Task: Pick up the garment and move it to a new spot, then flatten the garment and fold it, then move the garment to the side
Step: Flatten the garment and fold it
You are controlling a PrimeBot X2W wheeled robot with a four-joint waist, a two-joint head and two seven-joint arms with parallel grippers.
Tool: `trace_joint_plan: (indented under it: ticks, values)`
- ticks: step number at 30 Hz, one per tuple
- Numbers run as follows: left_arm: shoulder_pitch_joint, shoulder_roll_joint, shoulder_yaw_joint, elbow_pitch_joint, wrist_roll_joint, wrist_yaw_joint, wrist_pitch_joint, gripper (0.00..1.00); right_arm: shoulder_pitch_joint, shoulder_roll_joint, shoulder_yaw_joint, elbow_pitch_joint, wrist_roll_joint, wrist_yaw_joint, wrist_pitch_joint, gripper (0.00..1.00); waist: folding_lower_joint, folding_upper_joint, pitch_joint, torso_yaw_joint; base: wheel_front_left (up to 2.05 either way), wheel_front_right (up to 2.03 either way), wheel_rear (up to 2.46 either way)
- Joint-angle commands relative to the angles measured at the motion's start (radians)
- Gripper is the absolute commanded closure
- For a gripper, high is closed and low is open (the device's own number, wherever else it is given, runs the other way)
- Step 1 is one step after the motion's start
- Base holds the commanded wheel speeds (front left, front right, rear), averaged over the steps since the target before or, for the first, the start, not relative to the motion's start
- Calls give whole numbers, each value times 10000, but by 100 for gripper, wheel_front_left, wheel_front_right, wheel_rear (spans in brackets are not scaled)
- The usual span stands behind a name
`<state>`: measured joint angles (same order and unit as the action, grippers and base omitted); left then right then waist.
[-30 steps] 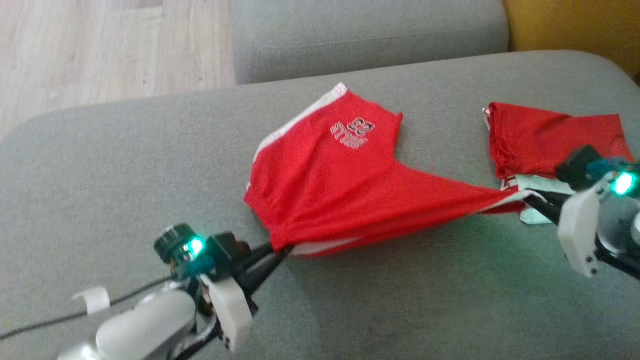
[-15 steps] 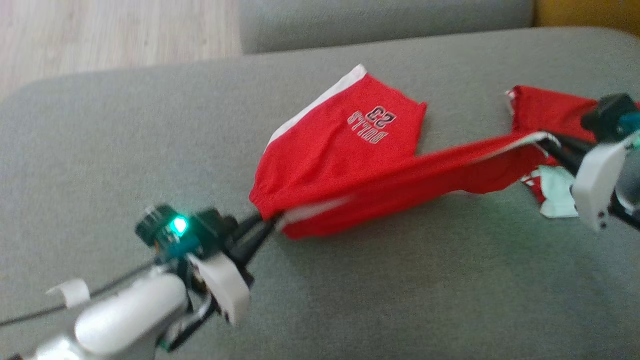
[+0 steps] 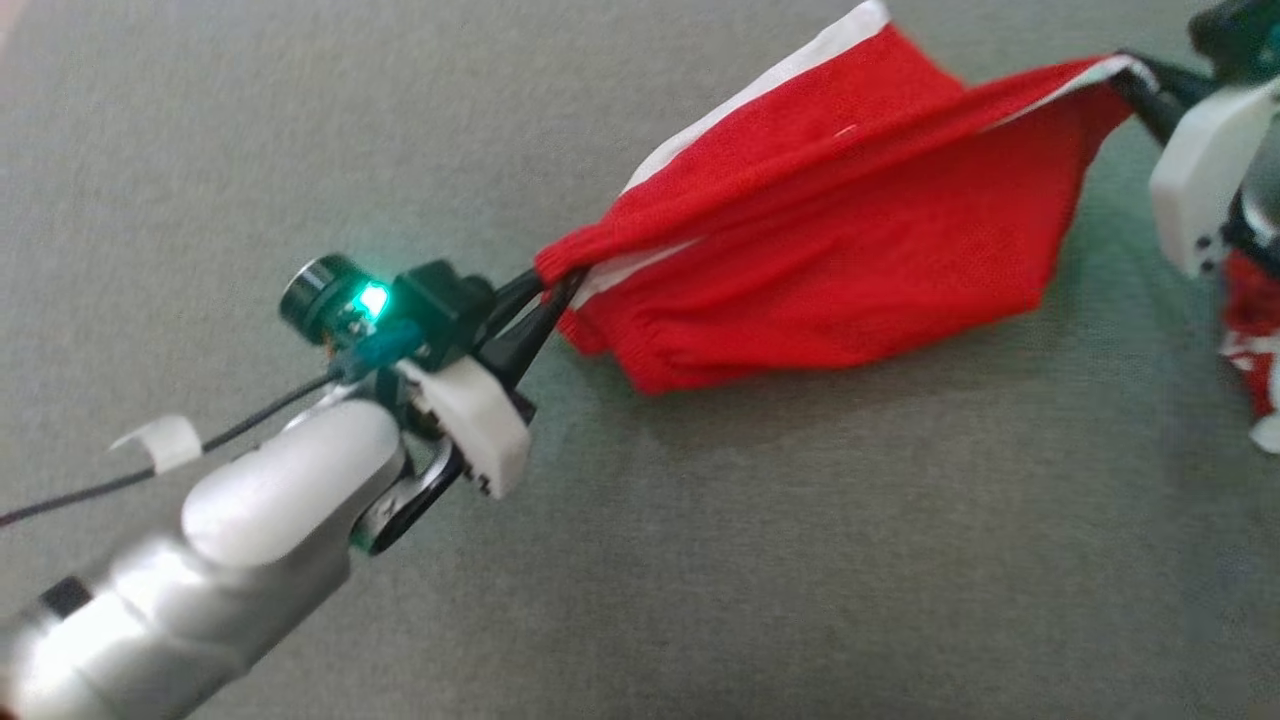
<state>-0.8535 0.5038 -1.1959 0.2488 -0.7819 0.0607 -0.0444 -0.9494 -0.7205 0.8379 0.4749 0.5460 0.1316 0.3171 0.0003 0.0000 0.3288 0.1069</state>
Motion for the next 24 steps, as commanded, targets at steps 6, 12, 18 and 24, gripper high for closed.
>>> trace_joint_plan:
  ticks: [6, 12, 18, 24]
  values:
    - [-1081, -427, 472, 619, 200, -281, -249, 100, -1278, 9, 493, 829, -420, -9, -130, 100, -3, 0, 1168, 923, 0, 0, 0]
    - [-1462, -790, 421, 1106, 332, -482, -412, 100, -1970, 65, 863, 1402, -516, -9, -363, 100, -3, 0, 1501, 1159, 0, 0, 0]
    - [-1682, -1096, 347, 1530, 407, -646, -589, 100, -2510, 180, 1289, 1949, -487, -9, -653, 100, -3, 0, 1645, 1317, 0, 0, 0]
    - [-1785, -1299, 288, 1799, 424, -778, -751, 100, -2827, 296, 1699, 2361, -392, -9, -956, 100, -3, 0, 1679, 1392, 0, 0, 0]
